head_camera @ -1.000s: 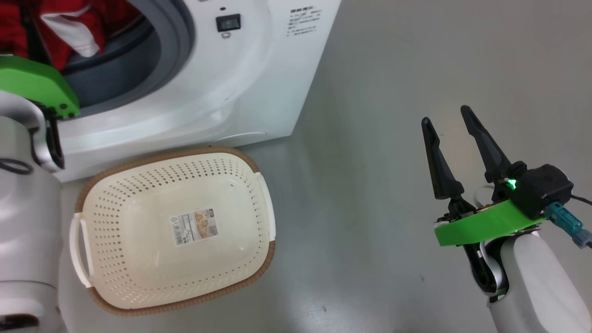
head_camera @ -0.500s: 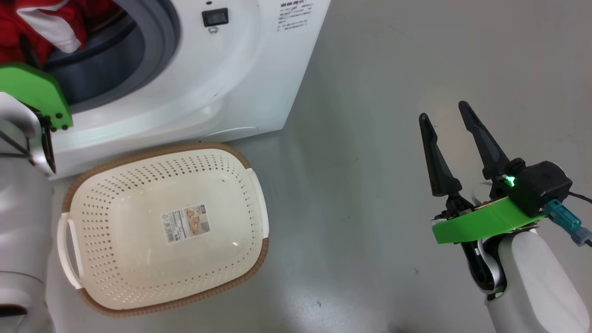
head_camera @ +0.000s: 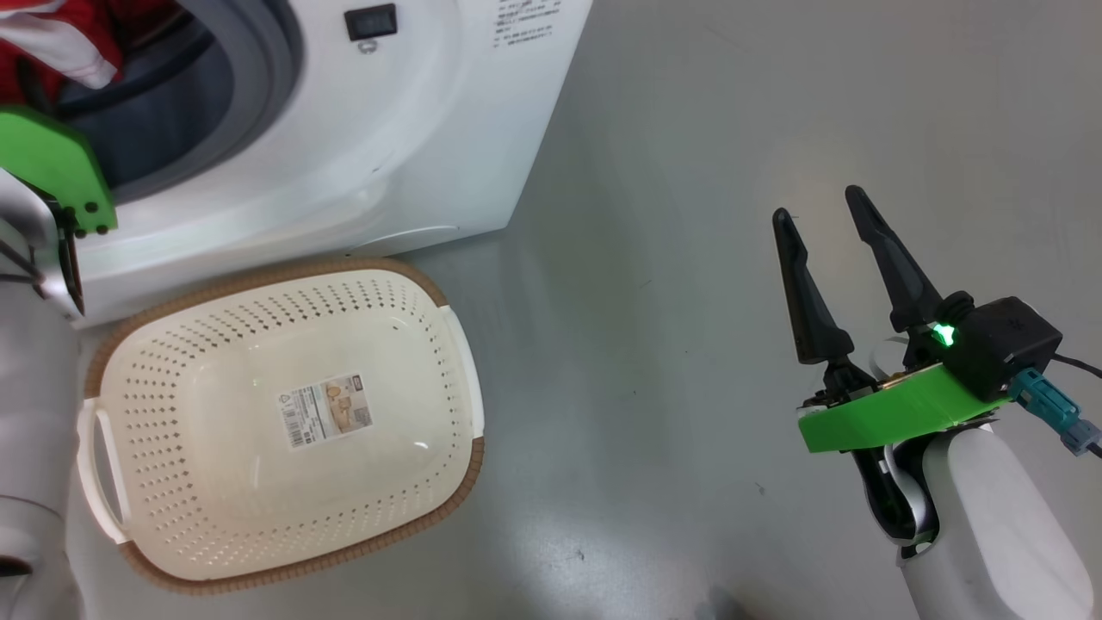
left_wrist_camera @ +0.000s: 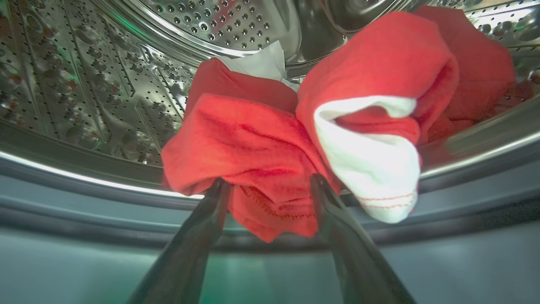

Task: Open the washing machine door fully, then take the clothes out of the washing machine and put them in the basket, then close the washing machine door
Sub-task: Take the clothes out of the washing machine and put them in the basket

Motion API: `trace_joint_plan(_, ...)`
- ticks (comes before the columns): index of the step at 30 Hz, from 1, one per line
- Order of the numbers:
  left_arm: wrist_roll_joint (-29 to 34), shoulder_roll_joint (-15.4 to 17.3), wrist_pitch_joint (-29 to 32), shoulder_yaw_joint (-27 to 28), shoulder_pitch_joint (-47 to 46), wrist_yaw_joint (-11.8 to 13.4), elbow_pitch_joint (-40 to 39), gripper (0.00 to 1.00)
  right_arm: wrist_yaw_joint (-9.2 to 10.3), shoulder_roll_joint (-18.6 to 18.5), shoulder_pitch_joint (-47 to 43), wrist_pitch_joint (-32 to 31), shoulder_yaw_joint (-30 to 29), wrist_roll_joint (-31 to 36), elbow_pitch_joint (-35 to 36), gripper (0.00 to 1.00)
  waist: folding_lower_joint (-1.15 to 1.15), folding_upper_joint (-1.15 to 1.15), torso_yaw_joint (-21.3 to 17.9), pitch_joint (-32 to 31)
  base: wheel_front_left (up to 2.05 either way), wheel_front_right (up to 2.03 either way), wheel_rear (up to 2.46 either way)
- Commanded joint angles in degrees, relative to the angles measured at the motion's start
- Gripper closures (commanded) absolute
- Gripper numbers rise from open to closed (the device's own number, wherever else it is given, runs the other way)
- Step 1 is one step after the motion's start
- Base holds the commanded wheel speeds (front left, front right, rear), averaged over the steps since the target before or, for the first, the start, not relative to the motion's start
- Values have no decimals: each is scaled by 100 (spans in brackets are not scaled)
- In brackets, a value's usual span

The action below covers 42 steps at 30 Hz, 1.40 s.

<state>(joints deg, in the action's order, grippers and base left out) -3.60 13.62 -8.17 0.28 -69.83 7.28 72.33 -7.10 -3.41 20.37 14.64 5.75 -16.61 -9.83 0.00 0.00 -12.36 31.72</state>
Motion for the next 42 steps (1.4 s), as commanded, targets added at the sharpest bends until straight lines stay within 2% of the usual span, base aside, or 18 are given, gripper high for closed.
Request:
trace_joint_plan(1, -7, 304, -35, 28, -104, 42, -70, 31, -39, 6, 24, 36, 82, -3, 143, 0, 0, 0, -25, 20, 0, 0, 0)
trace_joint_plan(2, -13, 307, -34, 19, -109, 39, -58, 60, -39, 7, 25, 36, 80, -5, 145, 0, 0, 0, -31, 25, 0, 0, 0)
trace_joint_plan(3, -13, 308, -45, 2, -113, 27, -50, 96, -39, 8, 26, 36, 78, -4, 146, 0, 0, 0, -35, 28, 0, 0, 0)
trace_joint_plan(4, -19, 310, -57, -6, -115, 24, -42, 100, -39, 9, 27, 36, 74, -2, 146, 0, 0, 0, -36, 30, 0, 0, 0)
trace_joint_plan(15, -166, 263, -327, -9, -42, 38, 7, 100, -39, 16, 37, 36, 78, 4, 119, 0, 0, 0, 21, -35, 0, 0, 0)
trace_joint_plan(25, -354, 305, -661, 79, 502, 84, -276, 100, -39, 22, -47, 36, 45, 16, 82, 0, 0, 0, 159, -328, 0, 0, 0)
trace_joint_plan(27, -392, 318, -676, 109, 671, 85, -493, 100, -39, 22, -78, 36, 44, 22, 73, 0, 0, 0, 194, -398, 0, 0, 0)
trace_joint_plan(32, -447, 320, -681, 225, 1353, 127, -1596, 100, -39, 26, -180, 36, 43, 38, 54, 0, 0, 0, 288, -596, 0, 0, 0)
trace_joint_plan(42, -468, 110, -682, 434, 2763, 223, -3317, 100, -39, 13, -409, 36, 22, 78, -12, 0, 0, 0, 486, -1104, 0, 0, 0)
